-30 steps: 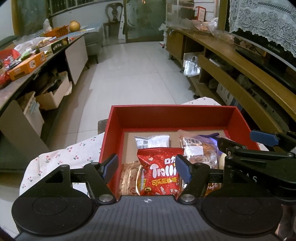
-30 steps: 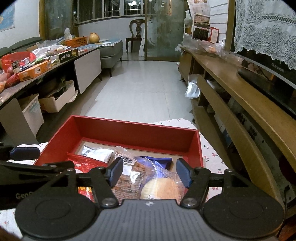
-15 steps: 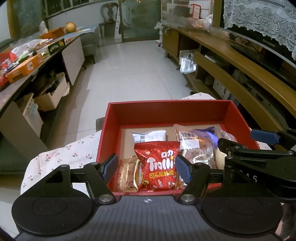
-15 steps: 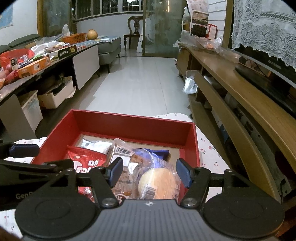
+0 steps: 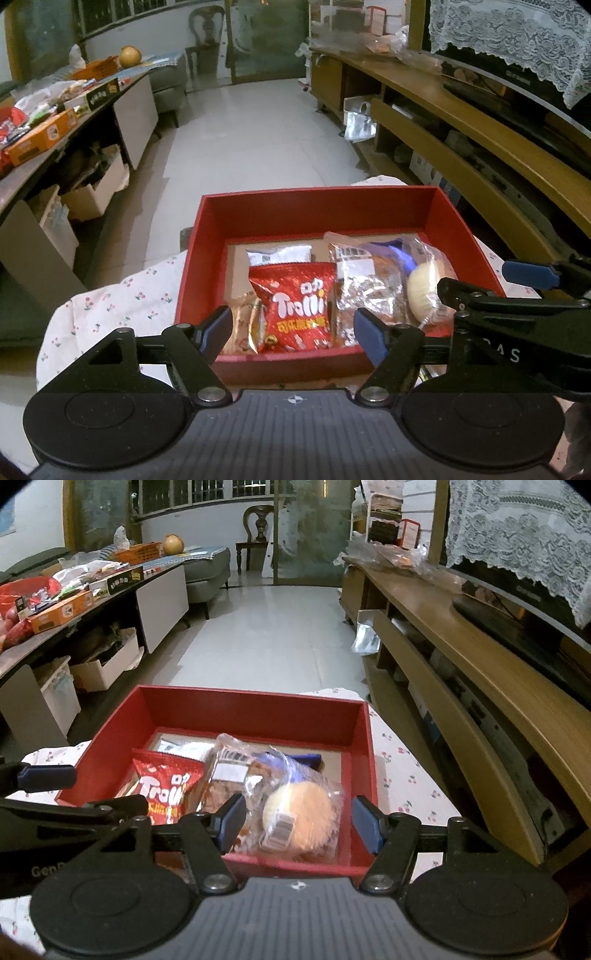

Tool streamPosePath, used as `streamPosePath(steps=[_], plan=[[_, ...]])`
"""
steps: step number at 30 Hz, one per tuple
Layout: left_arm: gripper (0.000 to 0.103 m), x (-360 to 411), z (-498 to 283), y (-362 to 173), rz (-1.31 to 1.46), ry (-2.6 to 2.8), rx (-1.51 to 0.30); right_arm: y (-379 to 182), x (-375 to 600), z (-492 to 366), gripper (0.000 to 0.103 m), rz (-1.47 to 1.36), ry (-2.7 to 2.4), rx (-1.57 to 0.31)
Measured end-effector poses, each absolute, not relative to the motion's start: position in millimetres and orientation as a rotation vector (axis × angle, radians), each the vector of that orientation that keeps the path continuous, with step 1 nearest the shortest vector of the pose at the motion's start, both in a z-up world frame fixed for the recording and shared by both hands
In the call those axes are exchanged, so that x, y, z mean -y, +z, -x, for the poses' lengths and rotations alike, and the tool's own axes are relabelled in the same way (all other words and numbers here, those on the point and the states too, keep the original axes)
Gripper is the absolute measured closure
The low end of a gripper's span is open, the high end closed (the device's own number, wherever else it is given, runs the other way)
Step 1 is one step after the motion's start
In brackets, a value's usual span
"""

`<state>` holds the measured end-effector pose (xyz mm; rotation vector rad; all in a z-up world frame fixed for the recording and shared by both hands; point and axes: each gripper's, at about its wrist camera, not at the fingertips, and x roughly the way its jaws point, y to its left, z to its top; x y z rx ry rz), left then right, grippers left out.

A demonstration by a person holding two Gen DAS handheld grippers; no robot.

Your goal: Organize snacks

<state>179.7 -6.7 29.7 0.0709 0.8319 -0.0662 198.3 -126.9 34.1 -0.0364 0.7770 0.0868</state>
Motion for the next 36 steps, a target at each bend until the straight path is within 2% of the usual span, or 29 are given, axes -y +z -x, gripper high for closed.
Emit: streamPosePath(steps=[12, 17, 36], plan=[[0.019, 15.7, -159.5, 25.6, -0.091, -0.104, -0.845, 33.3, 137.9, -171.7, 0.027, 0.030, 0.065, -0.801], [0.019, 15.2, -152.9, 17.5, -0.103, -0.123, -0.874, 25.7, 145.0, -156.3, 0.023, 0.035, 0.074, -0.845], [0.019, 8.2, -158.9, -13.2, 0.030, -0.149, -1.033, 0.9, 167.1, -127.0, 0.022, 0.003, 0.090, -0.977]])
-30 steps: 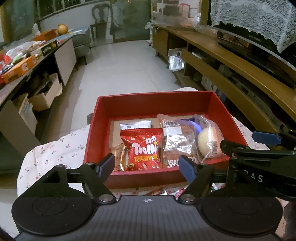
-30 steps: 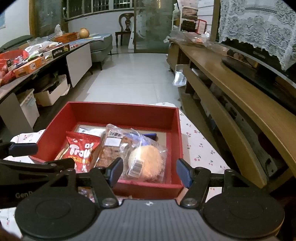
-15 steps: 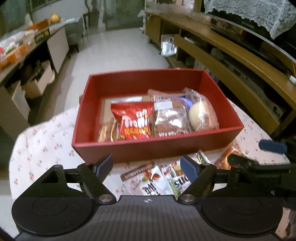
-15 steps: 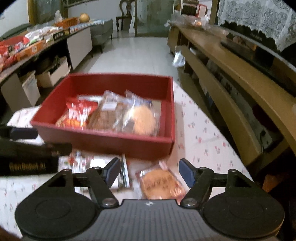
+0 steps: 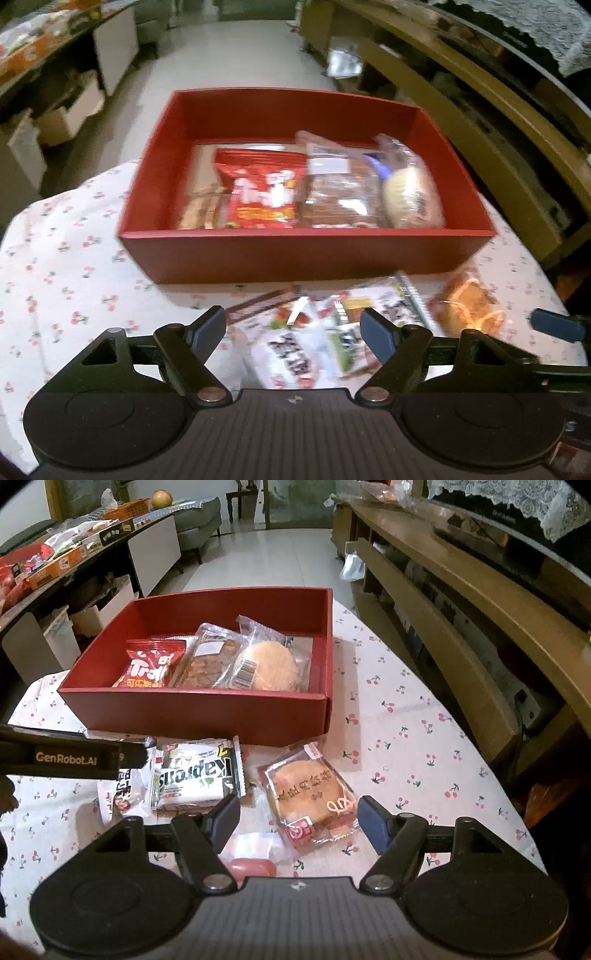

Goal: Organize snacks
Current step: 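Move both tools back over the remaining snacks on the table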

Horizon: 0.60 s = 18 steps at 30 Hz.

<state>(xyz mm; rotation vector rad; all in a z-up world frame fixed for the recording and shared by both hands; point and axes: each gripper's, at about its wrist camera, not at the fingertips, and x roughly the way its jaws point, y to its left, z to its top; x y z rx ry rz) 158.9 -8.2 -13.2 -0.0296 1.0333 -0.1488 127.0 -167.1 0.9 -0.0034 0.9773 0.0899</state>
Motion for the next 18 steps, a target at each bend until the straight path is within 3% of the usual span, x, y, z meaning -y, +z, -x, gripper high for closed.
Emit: streamPosePath(steps=[18], plan=[[0.019, 59.0, -187.5, -27.7, -0.079, -0.391, -1.044, -12.0, 190.2, -126.3, 0.021, -0.041, 0.082, -1.042]])
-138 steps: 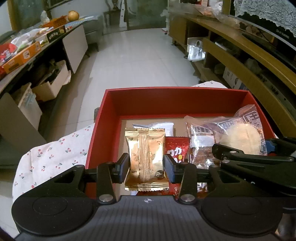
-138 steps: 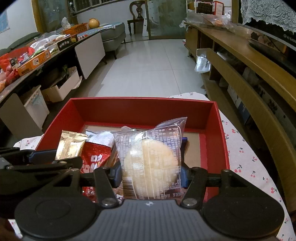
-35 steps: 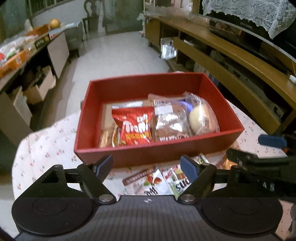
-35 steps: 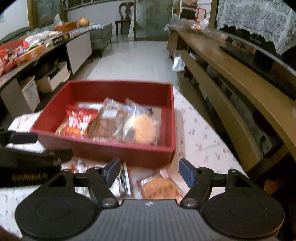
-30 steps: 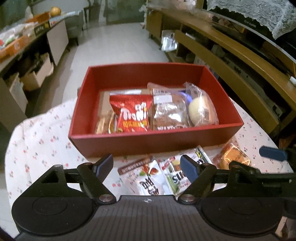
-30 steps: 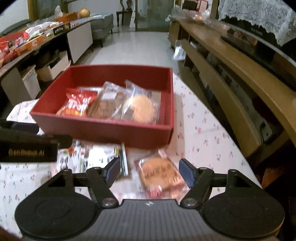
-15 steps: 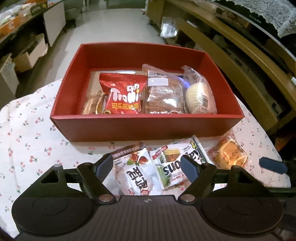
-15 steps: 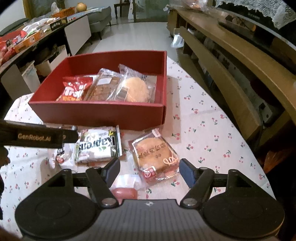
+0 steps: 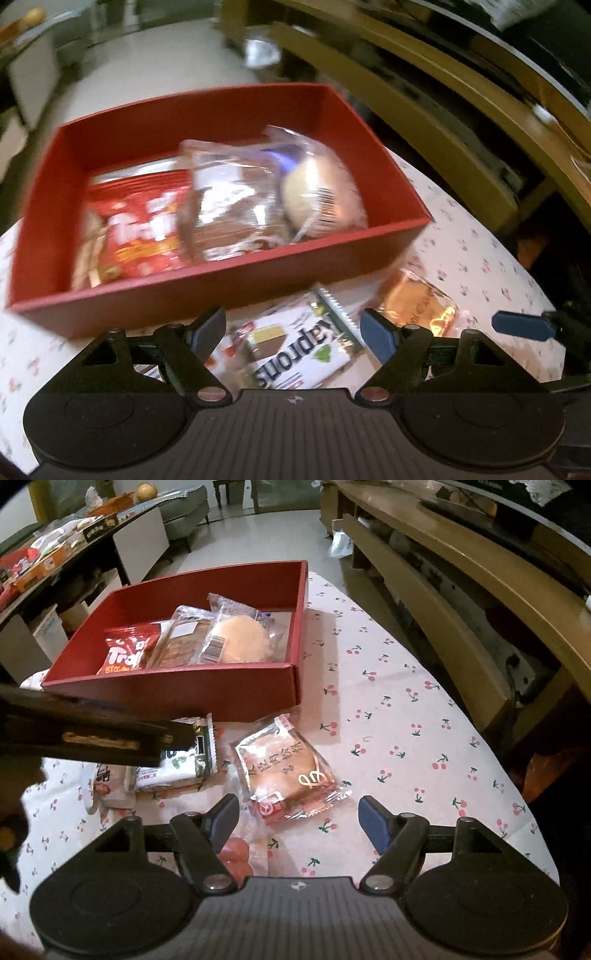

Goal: Organize snacks
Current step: 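Move both tools back over the remaining snacks on the table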

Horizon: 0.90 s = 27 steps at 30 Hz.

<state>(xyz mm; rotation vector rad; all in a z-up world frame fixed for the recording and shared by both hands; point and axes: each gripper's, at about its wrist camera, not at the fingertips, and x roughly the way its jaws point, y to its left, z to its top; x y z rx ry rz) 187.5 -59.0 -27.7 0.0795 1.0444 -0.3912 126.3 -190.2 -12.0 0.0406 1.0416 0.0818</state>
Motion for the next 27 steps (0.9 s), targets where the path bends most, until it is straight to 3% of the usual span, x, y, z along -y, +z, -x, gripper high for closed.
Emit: streamPosePath(steps=[8, 22, 26, 27], plan=[[0.017, 70.9, -201.4, -52.6, -0.133, -0.495, -1.098, -14.1, 192.4, -128.0, 0.021, -0.047, 0.090, -1.059], [0.018, 71.8, -156.9, -48.6, -0.134, -0.448, -1.125, -3.4, 213.1, -124.7, 0.018, -0.107, 0.065, -1.030], [0.019, 75.9, -165.5, -55.3, -0.106, -0.396, -1.131, -3.1, 216.3, -126.1, 0.018, -0.109, 0.057, -1.027], [0.024, 78.4, -163.4, -55.0, -0.120, -0.381, -1.118, -2.7, 217.4, -126.7, 0.018, -0.111, 0.054, -1.025]])
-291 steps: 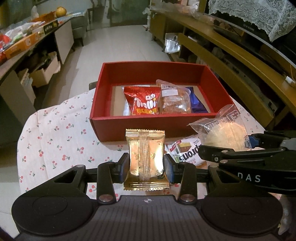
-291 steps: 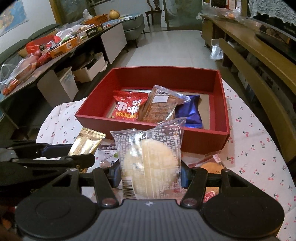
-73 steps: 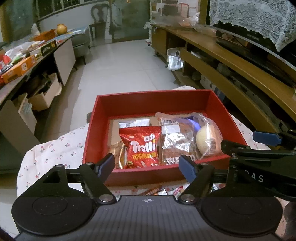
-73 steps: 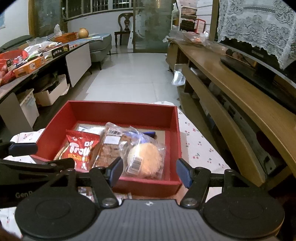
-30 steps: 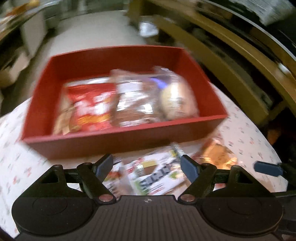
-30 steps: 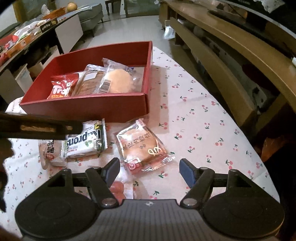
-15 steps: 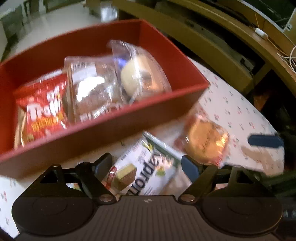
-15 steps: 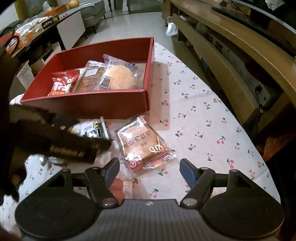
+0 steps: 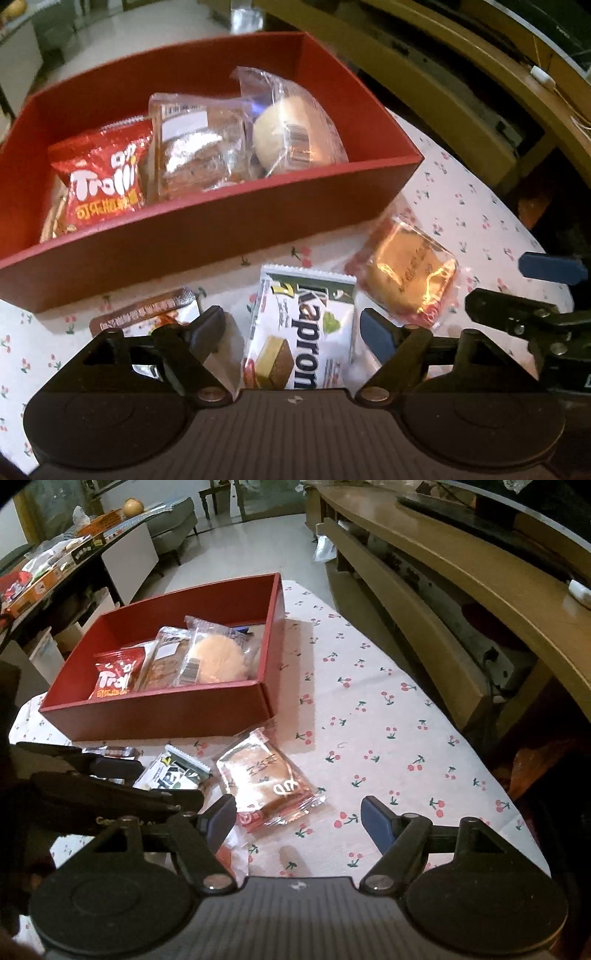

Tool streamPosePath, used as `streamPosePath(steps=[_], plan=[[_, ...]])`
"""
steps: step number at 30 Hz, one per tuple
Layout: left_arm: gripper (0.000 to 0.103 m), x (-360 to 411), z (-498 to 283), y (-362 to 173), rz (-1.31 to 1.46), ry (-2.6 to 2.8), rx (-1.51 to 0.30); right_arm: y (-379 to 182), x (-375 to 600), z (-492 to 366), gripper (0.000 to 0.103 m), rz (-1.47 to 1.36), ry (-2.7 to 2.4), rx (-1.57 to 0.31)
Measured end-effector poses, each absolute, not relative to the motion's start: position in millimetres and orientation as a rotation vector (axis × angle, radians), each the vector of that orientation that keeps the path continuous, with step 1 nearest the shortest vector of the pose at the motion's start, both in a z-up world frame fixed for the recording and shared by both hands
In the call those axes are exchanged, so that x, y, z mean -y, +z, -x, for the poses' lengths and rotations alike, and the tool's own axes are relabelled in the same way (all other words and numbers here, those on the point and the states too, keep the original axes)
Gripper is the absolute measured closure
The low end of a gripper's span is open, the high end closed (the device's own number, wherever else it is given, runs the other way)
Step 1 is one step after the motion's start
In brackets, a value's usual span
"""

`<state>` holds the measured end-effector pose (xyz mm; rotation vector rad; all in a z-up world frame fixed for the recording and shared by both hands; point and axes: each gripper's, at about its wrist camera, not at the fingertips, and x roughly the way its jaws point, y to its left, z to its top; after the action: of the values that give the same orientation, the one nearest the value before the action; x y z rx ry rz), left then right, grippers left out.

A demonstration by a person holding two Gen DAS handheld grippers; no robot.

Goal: Organize snacks
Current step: 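Move both tools back over the remaining snacks on the table, then grasp the green Kapron wafer with the left tool while the right tool grasps the sausages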

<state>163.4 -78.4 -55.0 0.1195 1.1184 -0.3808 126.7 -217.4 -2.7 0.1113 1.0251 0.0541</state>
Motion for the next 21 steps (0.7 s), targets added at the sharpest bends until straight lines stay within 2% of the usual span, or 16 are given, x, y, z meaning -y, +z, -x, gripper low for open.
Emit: streamPosePath(steps=[3, 16, 21], plan=[[0.038, 82.2, -159.6, -54.7, -0.151, -0.343, -1.116, -1.8, 217.9, -127.3, 0.018, -0.115, 0.054, -1.023], [0.039, 33.1, -120.0, -27.7, 0.031, -0.347, -1.169, -30.8, 186.0, -121.4, 0.018, -0.073, 0.172, -1.152], [0.039, 16.3, -101.4, -27.6, 0.028, -0.344, -1.207, -41.9, 178.2, -124.2, 0.012, -0.123, 0.204, -1.202]])
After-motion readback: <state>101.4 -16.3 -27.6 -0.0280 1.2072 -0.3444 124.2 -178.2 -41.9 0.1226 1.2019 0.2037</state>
